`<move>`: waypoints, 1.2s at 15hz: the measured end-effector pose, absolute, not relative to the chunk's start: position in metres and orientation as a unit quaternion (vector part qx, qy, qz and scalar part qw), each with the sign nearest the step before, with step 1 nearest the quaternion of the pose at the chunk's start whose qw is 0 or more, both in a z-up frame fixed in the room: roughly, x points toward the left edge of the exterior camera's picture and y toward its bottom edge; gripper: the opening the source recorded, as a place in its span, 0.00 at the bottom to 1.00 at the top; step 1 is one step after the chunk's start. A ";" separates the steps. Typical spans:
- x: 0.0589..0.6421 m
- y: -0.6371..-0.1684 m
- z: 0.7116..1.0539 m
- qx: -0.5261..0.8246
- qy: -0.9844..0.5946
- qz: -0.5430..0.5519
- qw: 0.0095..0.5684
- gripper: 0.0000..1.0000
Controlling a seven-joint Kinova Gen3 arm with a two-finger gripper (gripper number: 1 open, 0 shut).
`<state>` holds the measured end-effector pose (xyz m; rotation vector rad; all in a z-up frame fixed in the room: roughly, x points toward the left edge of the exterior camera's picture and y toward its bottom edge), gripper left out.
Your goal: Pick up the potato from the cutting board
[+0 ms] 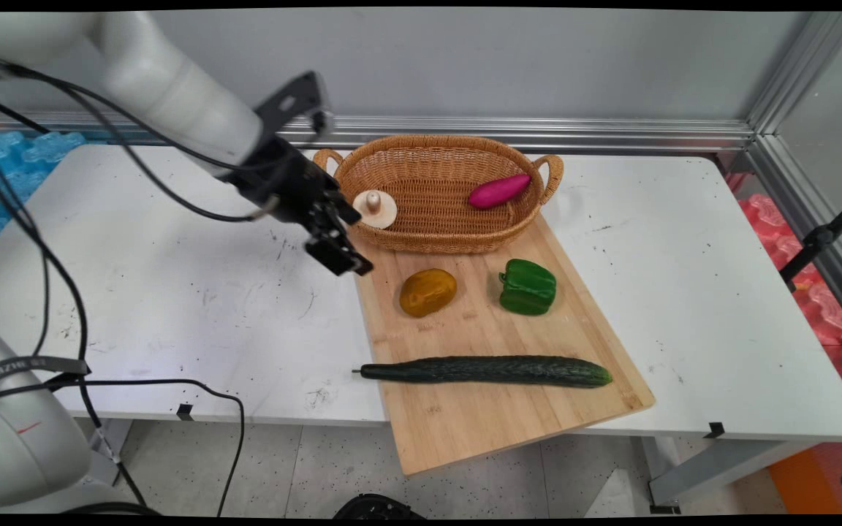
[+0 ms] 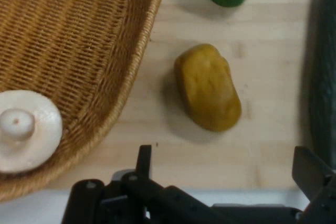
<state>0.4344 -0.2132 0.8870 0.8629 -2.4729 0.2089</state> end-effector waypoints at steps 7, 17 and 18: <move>0.389 -0.241 0.841 0.366 -0.897 0.061 0.241 1.00; 0.344 -0.261 0.799 0.397 -0.892 0.052 0.210 1.00; 0.342 -0.261 0.797 0.397 -0.892 0.053 0.208 1.00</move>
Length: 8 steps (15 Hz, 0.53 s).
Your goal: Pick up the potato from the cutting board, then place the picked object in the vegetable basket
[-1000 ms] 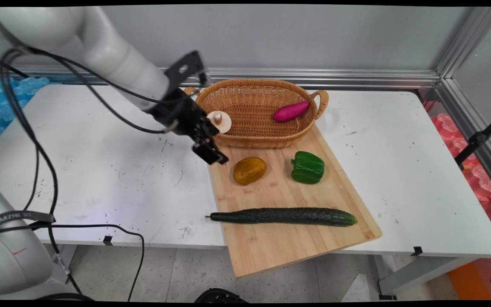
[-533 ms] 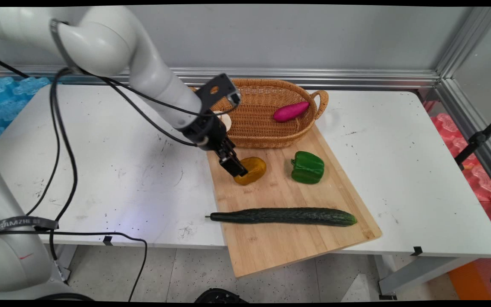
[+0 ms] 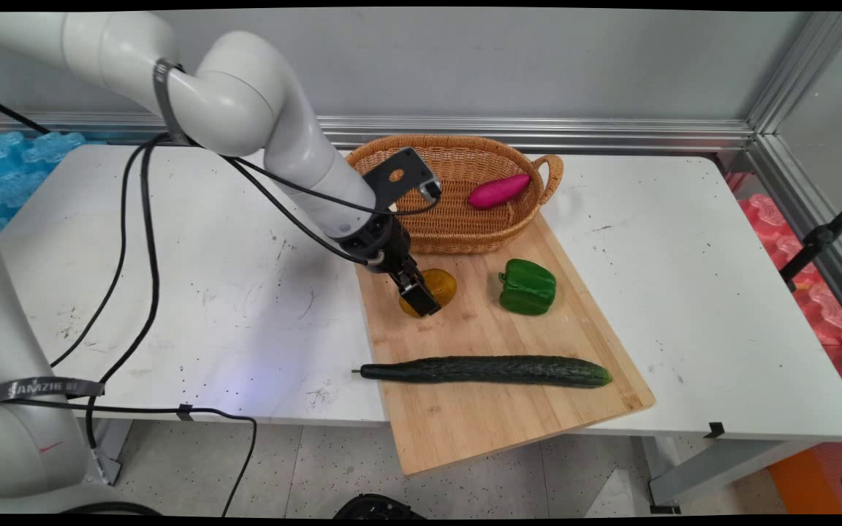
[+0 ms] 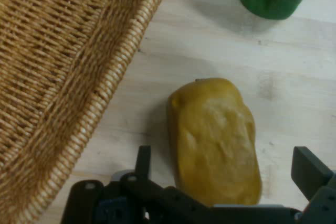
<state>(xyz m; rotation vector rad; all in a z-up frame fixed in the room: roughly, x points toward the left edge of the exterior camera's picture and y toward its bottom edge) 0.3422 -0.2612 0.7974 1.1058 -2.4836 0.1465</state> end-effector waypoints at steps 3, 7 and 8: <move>0.335 -0.264 0.791 0.398 -0.894 0.057 0.198 1.00; 0.329 -0.265 0.787 0.396 -0.897 0.063 0.186 0.00; 0.328 -0.265 0.787 0.396 -0.898 0.064 0.183 0.00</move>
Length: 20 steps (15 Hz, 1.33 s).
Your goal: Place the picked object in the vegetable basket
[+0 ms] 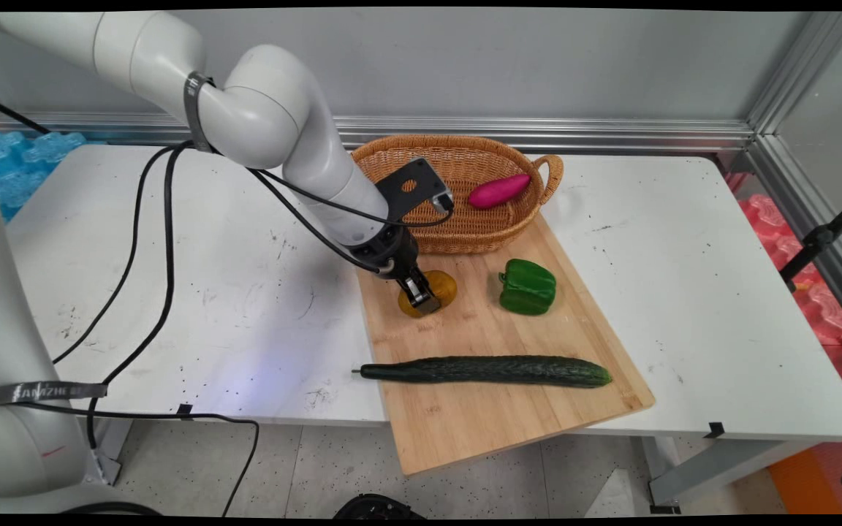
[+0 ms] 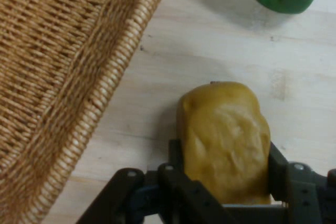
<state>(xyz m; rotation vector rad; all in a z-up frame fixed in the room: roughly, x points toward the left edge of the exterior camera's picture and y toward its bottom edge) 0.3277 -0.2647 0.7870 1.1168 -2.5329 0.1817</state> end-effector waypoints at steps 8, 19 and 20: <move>0.325 -0.257 0.826 0.388 -0.903 0.071 0.171 0.00; 0.360 -0.278 0.918 0.408 -0.889 0.108 0.177 0.00; 0.367 -0.283 0.923 0.417 -0.884 0.114 0.177 0.00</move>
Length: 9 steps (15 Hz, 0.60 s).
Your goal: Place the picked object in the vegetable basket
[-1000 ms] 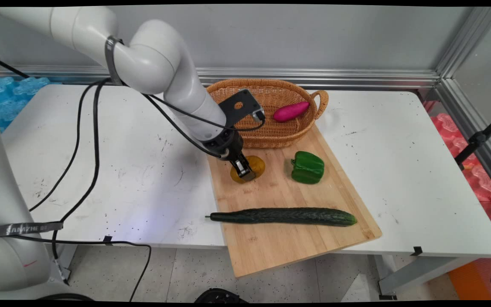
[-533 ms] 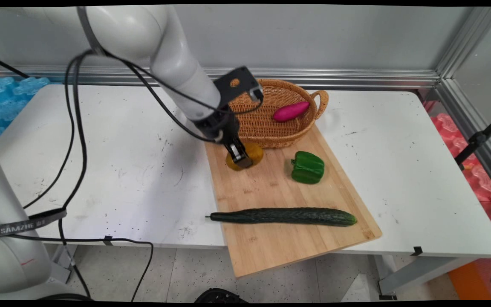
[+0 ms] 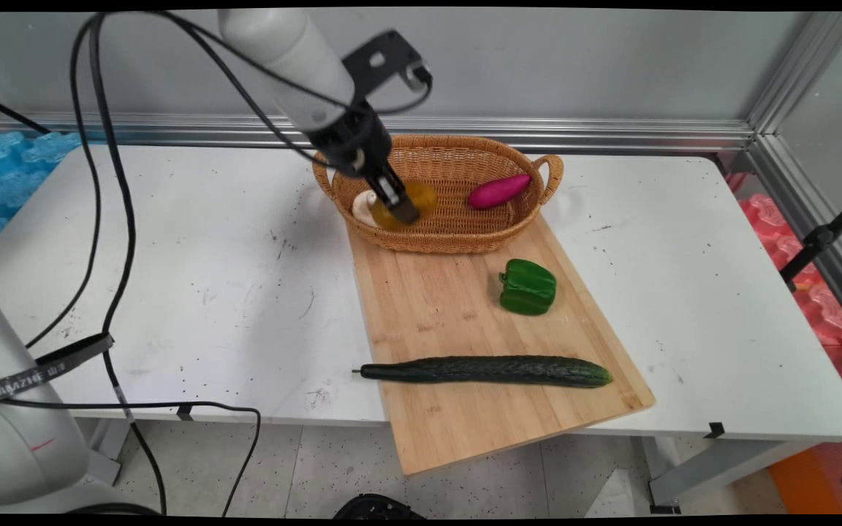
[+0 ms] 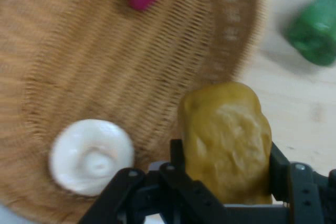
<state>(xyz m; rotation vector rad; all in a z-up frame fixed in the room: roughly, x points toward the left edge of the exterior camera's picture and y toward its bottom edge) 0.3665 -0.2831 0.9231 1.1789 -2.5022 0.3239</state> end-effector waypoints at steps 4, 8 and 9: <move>0.392 -0.310 0.935 0.451 -0.863 0.142 0.179 0.00; 0.410 -0.337 0.934 0.475 -0.847 0.158 0.180 0.00; 0.416 -0.347 0.930 0.481 -0.843 0.161 0.180 0.00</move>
